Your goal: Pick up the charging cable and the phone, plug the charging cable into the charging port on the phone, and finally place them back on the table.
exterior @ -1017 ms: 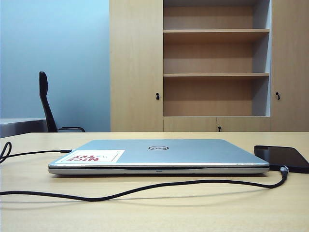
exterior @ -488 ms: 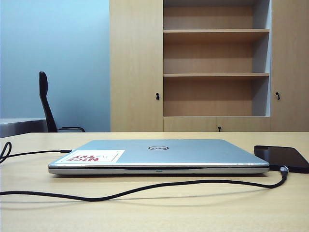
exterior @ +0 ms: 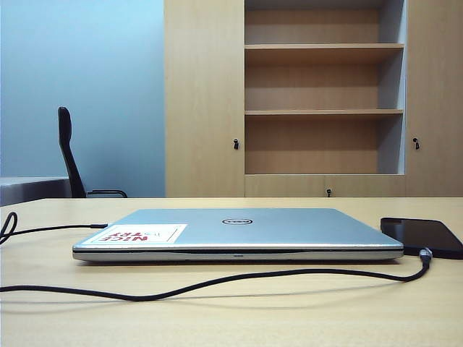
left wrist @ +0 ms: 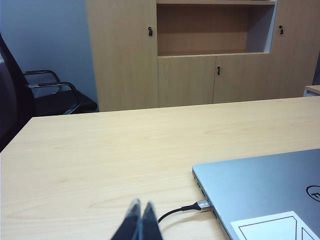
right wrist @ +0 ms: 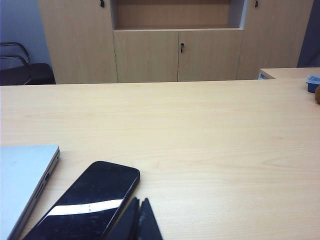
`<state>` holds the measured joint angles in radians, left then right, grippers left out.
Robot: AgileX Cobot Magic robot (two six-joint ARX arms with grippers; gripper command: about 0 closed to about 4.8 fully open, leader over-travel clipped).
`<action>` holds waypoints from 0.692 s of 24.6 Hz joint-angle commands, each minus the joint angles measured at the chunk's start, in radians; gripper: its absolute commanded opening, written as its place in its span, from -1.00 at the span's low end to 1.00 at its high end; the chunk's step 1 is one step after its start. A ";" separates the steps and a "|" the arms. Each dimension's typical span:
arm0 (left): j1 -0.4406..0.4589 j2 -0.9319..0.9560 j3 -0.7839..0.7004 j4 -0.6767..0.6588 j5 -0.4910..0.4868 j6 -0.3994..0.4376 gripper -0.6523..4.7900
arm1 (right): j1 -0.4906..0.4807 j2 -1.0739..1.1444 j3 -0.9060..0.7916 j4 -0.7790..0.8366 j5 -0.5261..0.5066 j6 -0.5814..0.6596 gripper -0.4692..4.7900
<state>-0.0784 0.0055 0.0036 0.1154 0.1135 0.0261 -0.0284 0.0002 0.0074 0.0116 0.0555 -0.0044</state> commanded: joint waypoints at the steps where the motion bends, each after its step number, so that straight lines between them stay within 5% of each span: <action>1: 0.000 0.000 0.000 0.013 0.003 0.000 -0.78 | 0.000 -0.003 -0.006 0.051 -0.014 0.000 -0.84; 17: 0.000 0.000 0.000 0.013 0.003 0.000 -0.78 | -0.007 -0.003 -0.006 0.045 -0.010 0.001 -0.84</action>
<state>-0.0784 0.0055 0.0036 0.1154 0.1135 0.0261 -0.0357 0.0002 0.0074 0.0383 0.0444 -0.0044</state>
